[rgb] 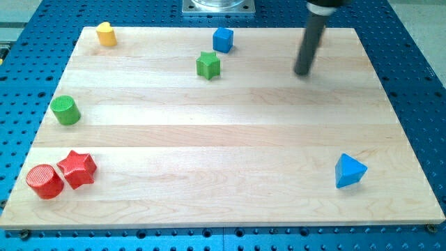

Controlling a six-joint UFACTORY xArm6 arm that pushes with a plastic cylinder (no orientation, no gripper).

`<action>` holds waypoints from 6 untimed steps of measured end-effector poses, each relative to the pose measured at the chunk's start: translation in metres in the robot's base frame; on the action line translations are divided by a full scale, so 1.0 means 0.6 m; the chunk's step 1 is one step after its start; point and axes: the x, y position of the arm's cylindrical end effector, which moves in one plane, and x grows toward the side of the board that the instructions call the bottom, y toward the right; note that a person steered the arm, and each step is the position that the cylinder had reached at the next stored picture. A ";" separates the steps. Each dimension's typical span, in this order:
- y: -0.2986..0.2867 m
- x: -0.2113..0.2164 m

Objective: Push the green star into the green circle

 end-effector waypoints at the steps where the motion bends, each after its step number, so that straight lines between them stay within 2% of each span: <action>1: -0.215 -0.009; 2: -0.318 0.075; 3: -0.429 0.086; 4: -0.484 0.081; 5: -0.512 0.148; 6: -0.563 0.172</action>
